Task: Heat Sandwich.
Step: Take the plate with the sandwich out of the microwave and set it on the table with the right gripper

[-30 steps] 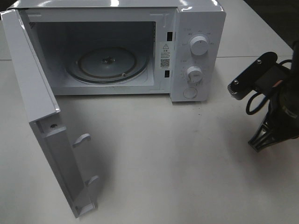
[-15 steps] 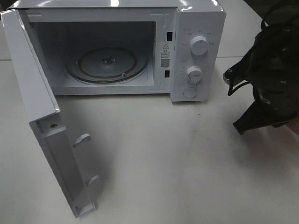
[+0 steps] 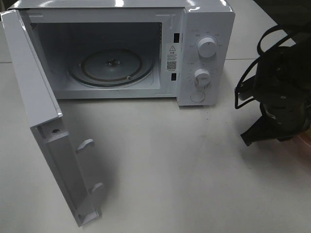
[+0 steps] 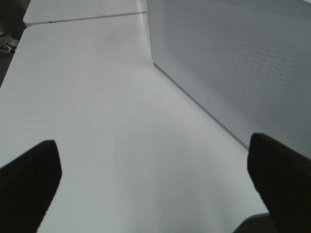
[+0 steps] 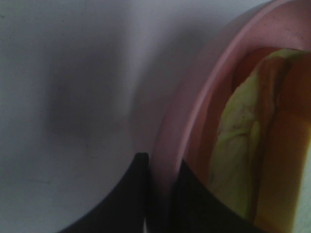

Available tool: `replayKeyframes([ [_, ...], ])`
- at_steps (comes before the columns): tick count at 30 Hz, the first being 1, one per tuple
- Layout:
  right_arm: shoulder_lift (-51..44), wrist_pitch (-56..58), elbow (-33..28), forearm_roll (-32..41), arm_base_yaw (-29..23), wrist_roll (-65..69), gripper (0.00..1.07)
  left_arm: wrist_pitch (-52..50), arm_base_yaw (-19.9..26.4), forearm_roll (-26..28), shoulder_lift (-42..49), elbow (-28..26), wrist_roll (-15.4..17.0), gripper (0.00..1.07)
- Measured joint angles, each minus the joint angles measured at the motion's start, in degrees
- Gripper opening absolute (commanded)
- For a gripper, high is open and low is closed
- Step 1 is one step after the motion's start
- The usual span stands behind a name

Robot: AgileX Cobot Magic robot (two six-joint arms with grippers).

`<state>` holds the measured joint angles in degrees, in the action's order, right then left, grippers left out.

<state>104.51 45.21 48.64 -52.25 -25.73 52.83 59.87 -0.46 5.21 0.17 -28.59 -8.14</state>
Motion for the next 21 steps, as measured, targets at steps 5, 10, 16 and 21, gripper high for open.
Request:
replayKeyframes([
  [5, 3.15, -2.69, 0.00, -0.97, 0.00, 2.69, 0.01, 0.00, 0.00, 0.00, 0.00, 0.00, 0.00, 1.03],
  [10, 5.90, -3.84, 0.06, -2.46, 0.00, 4.70, 0.01, 0.00, 0.00, 0.00, 0.00, 0.00, 0.00, 1.03],
  [16, 9.00, -3.95, 0.11, -4.93, 0.00, 6.88, 0.03, 0.00, 0.00, 0.00, 0.00, 0.00, 0.00, 1.03],
  [21, 9.05, -3.84, 0.17, -4.93, 0.00, 6.93, 0.09, 0.00, 0.00, 0.00, 0.00, 0.00, 0.00, 1.03],
])
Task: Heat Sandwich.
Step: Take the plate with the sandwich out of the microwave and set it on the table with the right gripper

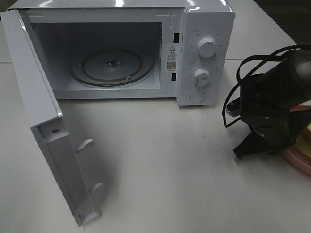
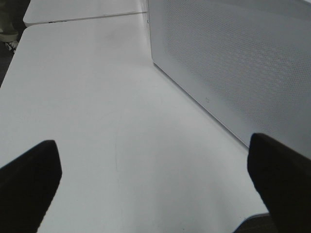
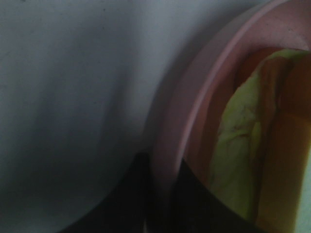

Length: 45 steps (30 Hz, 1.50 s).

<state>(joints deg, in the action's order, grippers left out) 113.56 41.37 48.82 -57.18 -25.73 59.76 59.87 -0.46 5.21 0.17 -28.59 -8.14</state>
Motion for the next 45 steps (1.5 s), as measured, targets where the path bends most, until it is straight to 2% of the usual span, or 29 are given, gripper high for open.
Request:
replayKeyframes([
  [7, 0.00, -0.06, 0.00, 0.17, 0.00, 0.00, 0.18, 0.00, 0.00, 0.00, 0.00, 0.00, 0.00, 1.03],
  [14, -0.23, 0.23, 0.06, 1.15, 0.00, -0.92, 0.36, 0.00, 0.00, 0.00, 0.00, 0.00, 0.00, 1.03],
  [16, -0.40, 0.23, 0.06, 1.66, 0.00, -1.32, 0.38, 0.00, 0.00, 0.00, 0.00, 0.00, 0.00, 1.03],
  [24, -7.51, -1.15, 0.00, 10.83, 0.00, -10.14, 0.50, 0.00, 0.00, 0.00, 0.00, 0.00, 0.00, 1.03],
  [27, -10.94, -1.15, 0.00, 13.35, 0.00, -14.09, 0.57, 0.00, 0.00, 0.00, 0.00, 0.00, 0.00, 1.03],
  [28, -12.15, -1.15, 0.00, 14.09, 0.00, -15.58, 0.61, 0.00, 0.00, 0.00, 0.00, 0.00, 0.00, 1.03],
  [29, -14.27, -1.15, 0.00, 16.10, 0.00, -18.51, 0.70, 0.00, 0.00, 0.00, 0.00, 0.00, 0.00, 1.03],
  [30, -14.27, -1.15, 0.00, 16.10, 0.00, -18.51, 0.70, 0.00, 0.00, 0.00, 0.00, 0.00, 0.00, 1.03],
  [34, -18.91, -1.09, 0.00, 21.49, 0.00, -26.30, 0.86, 0.00, 0.00, 0.00, 0.00, 0.00, 0.00, 1.03],
  [45, -27.56, 5.21, 0.00, 35.75, 0.00, -39.08, 0.84, 0.00, 0.00, 0.00, 0.00, 0.00, 0.00, 1.03],
])
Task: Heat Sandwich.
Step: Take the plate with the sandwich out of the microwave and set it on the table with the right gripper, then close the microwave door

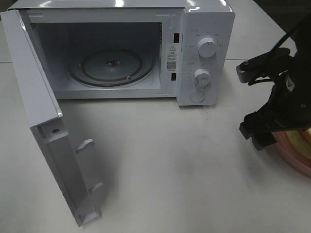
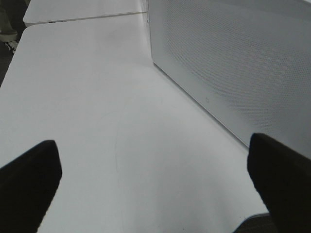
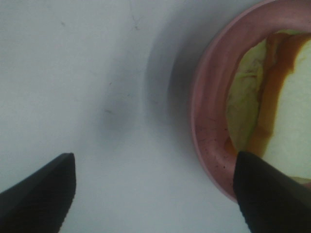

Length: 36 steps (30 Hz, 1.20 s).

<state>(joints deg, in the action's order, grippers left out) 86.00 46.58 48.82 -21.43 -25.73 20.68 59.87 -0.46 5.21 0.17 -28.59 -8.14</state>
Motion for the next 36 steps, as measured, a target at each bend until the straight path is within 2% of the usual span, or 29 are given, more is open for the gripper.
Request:
replayKeyframes([
  [2, -2.58, 1.95, 0.00, 4.13, 0.00, -3.21, 0.83, 0.00, 0.00, 0.00, 0.00, 0.00, 0.00, 1.03],
  [6, -6.13, 4.24, 0.00, 7.28, 0.00, -5.73, 0.82, 0.00, 0.00, 0.00, 0.00, 0.00, 0.00, 1.03],
  [14, -12.20, 6.42, -0.34, 9.40, 0.00, -7.45, 0.81, 0.00, 0.00, 0.00, 0.00, 0.00, 0.00, 1.03],
  [26, -25.73, 7.45, -8.25, 10.31, 0.00, -7.79, 0.79, 0.00, 0.00, 0.00, 0.00, 0.00, 0.00, 1.03],
  [35, -40.91, 7.62, -14.84, 12.95, 0.00, -12.03, 0.78, 0.00, 0.00, 0.00, 0.00, 0.00, 0.00, 1.03],
  [36, -44.75, 7.68, -16.16, 13.92, 0.00, -12.43, 0.78, 0.00, 0.00, 0.00, 0.00, 0.00, 0.00, 1.03],
])
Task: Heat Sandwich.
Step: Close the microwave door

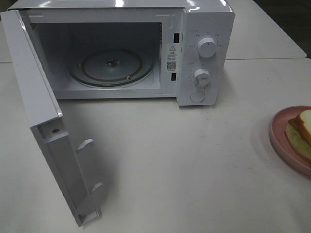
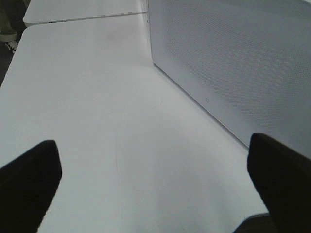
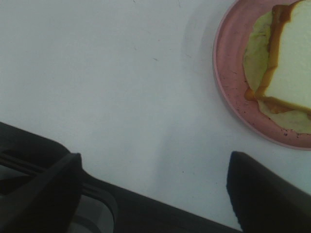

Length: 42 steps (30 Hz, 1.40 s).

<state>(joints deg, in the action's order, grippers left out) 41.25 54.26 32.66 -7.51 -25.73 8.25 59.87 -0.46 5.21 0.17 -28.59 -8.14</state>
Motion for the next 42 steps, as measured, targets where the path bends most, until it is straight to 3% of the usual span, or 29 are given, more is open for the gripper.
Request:
replayKeyframes([
  [8, -10.77, 3.04, -1.95, 1.15, 2.75, -0.69, 0.77, 0.00, 0.00, 0.00, 0.00, 0.00, 0.00, 1.03],
  [16, -25.44, 5.21, -3.27, 6.07, 9.80, -6.93, 0.77, 0.00, 0.00, 0.00, 0.00, 0.00, 0.00, 1.03],
  [33, -40.62, 4.98, -3.50, 8.88, 17.99, -8.25, 0.76, 0.00, 0.00, 0.00, 0.00, 0.00, 0.00, 1.03],
  [42, -41.48, 5.04, -3.61, 8.88, 19.88, -8.25, 0.76, 0.00, 0.00, 0.00, 0.00, 0.00, 0.00, 1.03],
])
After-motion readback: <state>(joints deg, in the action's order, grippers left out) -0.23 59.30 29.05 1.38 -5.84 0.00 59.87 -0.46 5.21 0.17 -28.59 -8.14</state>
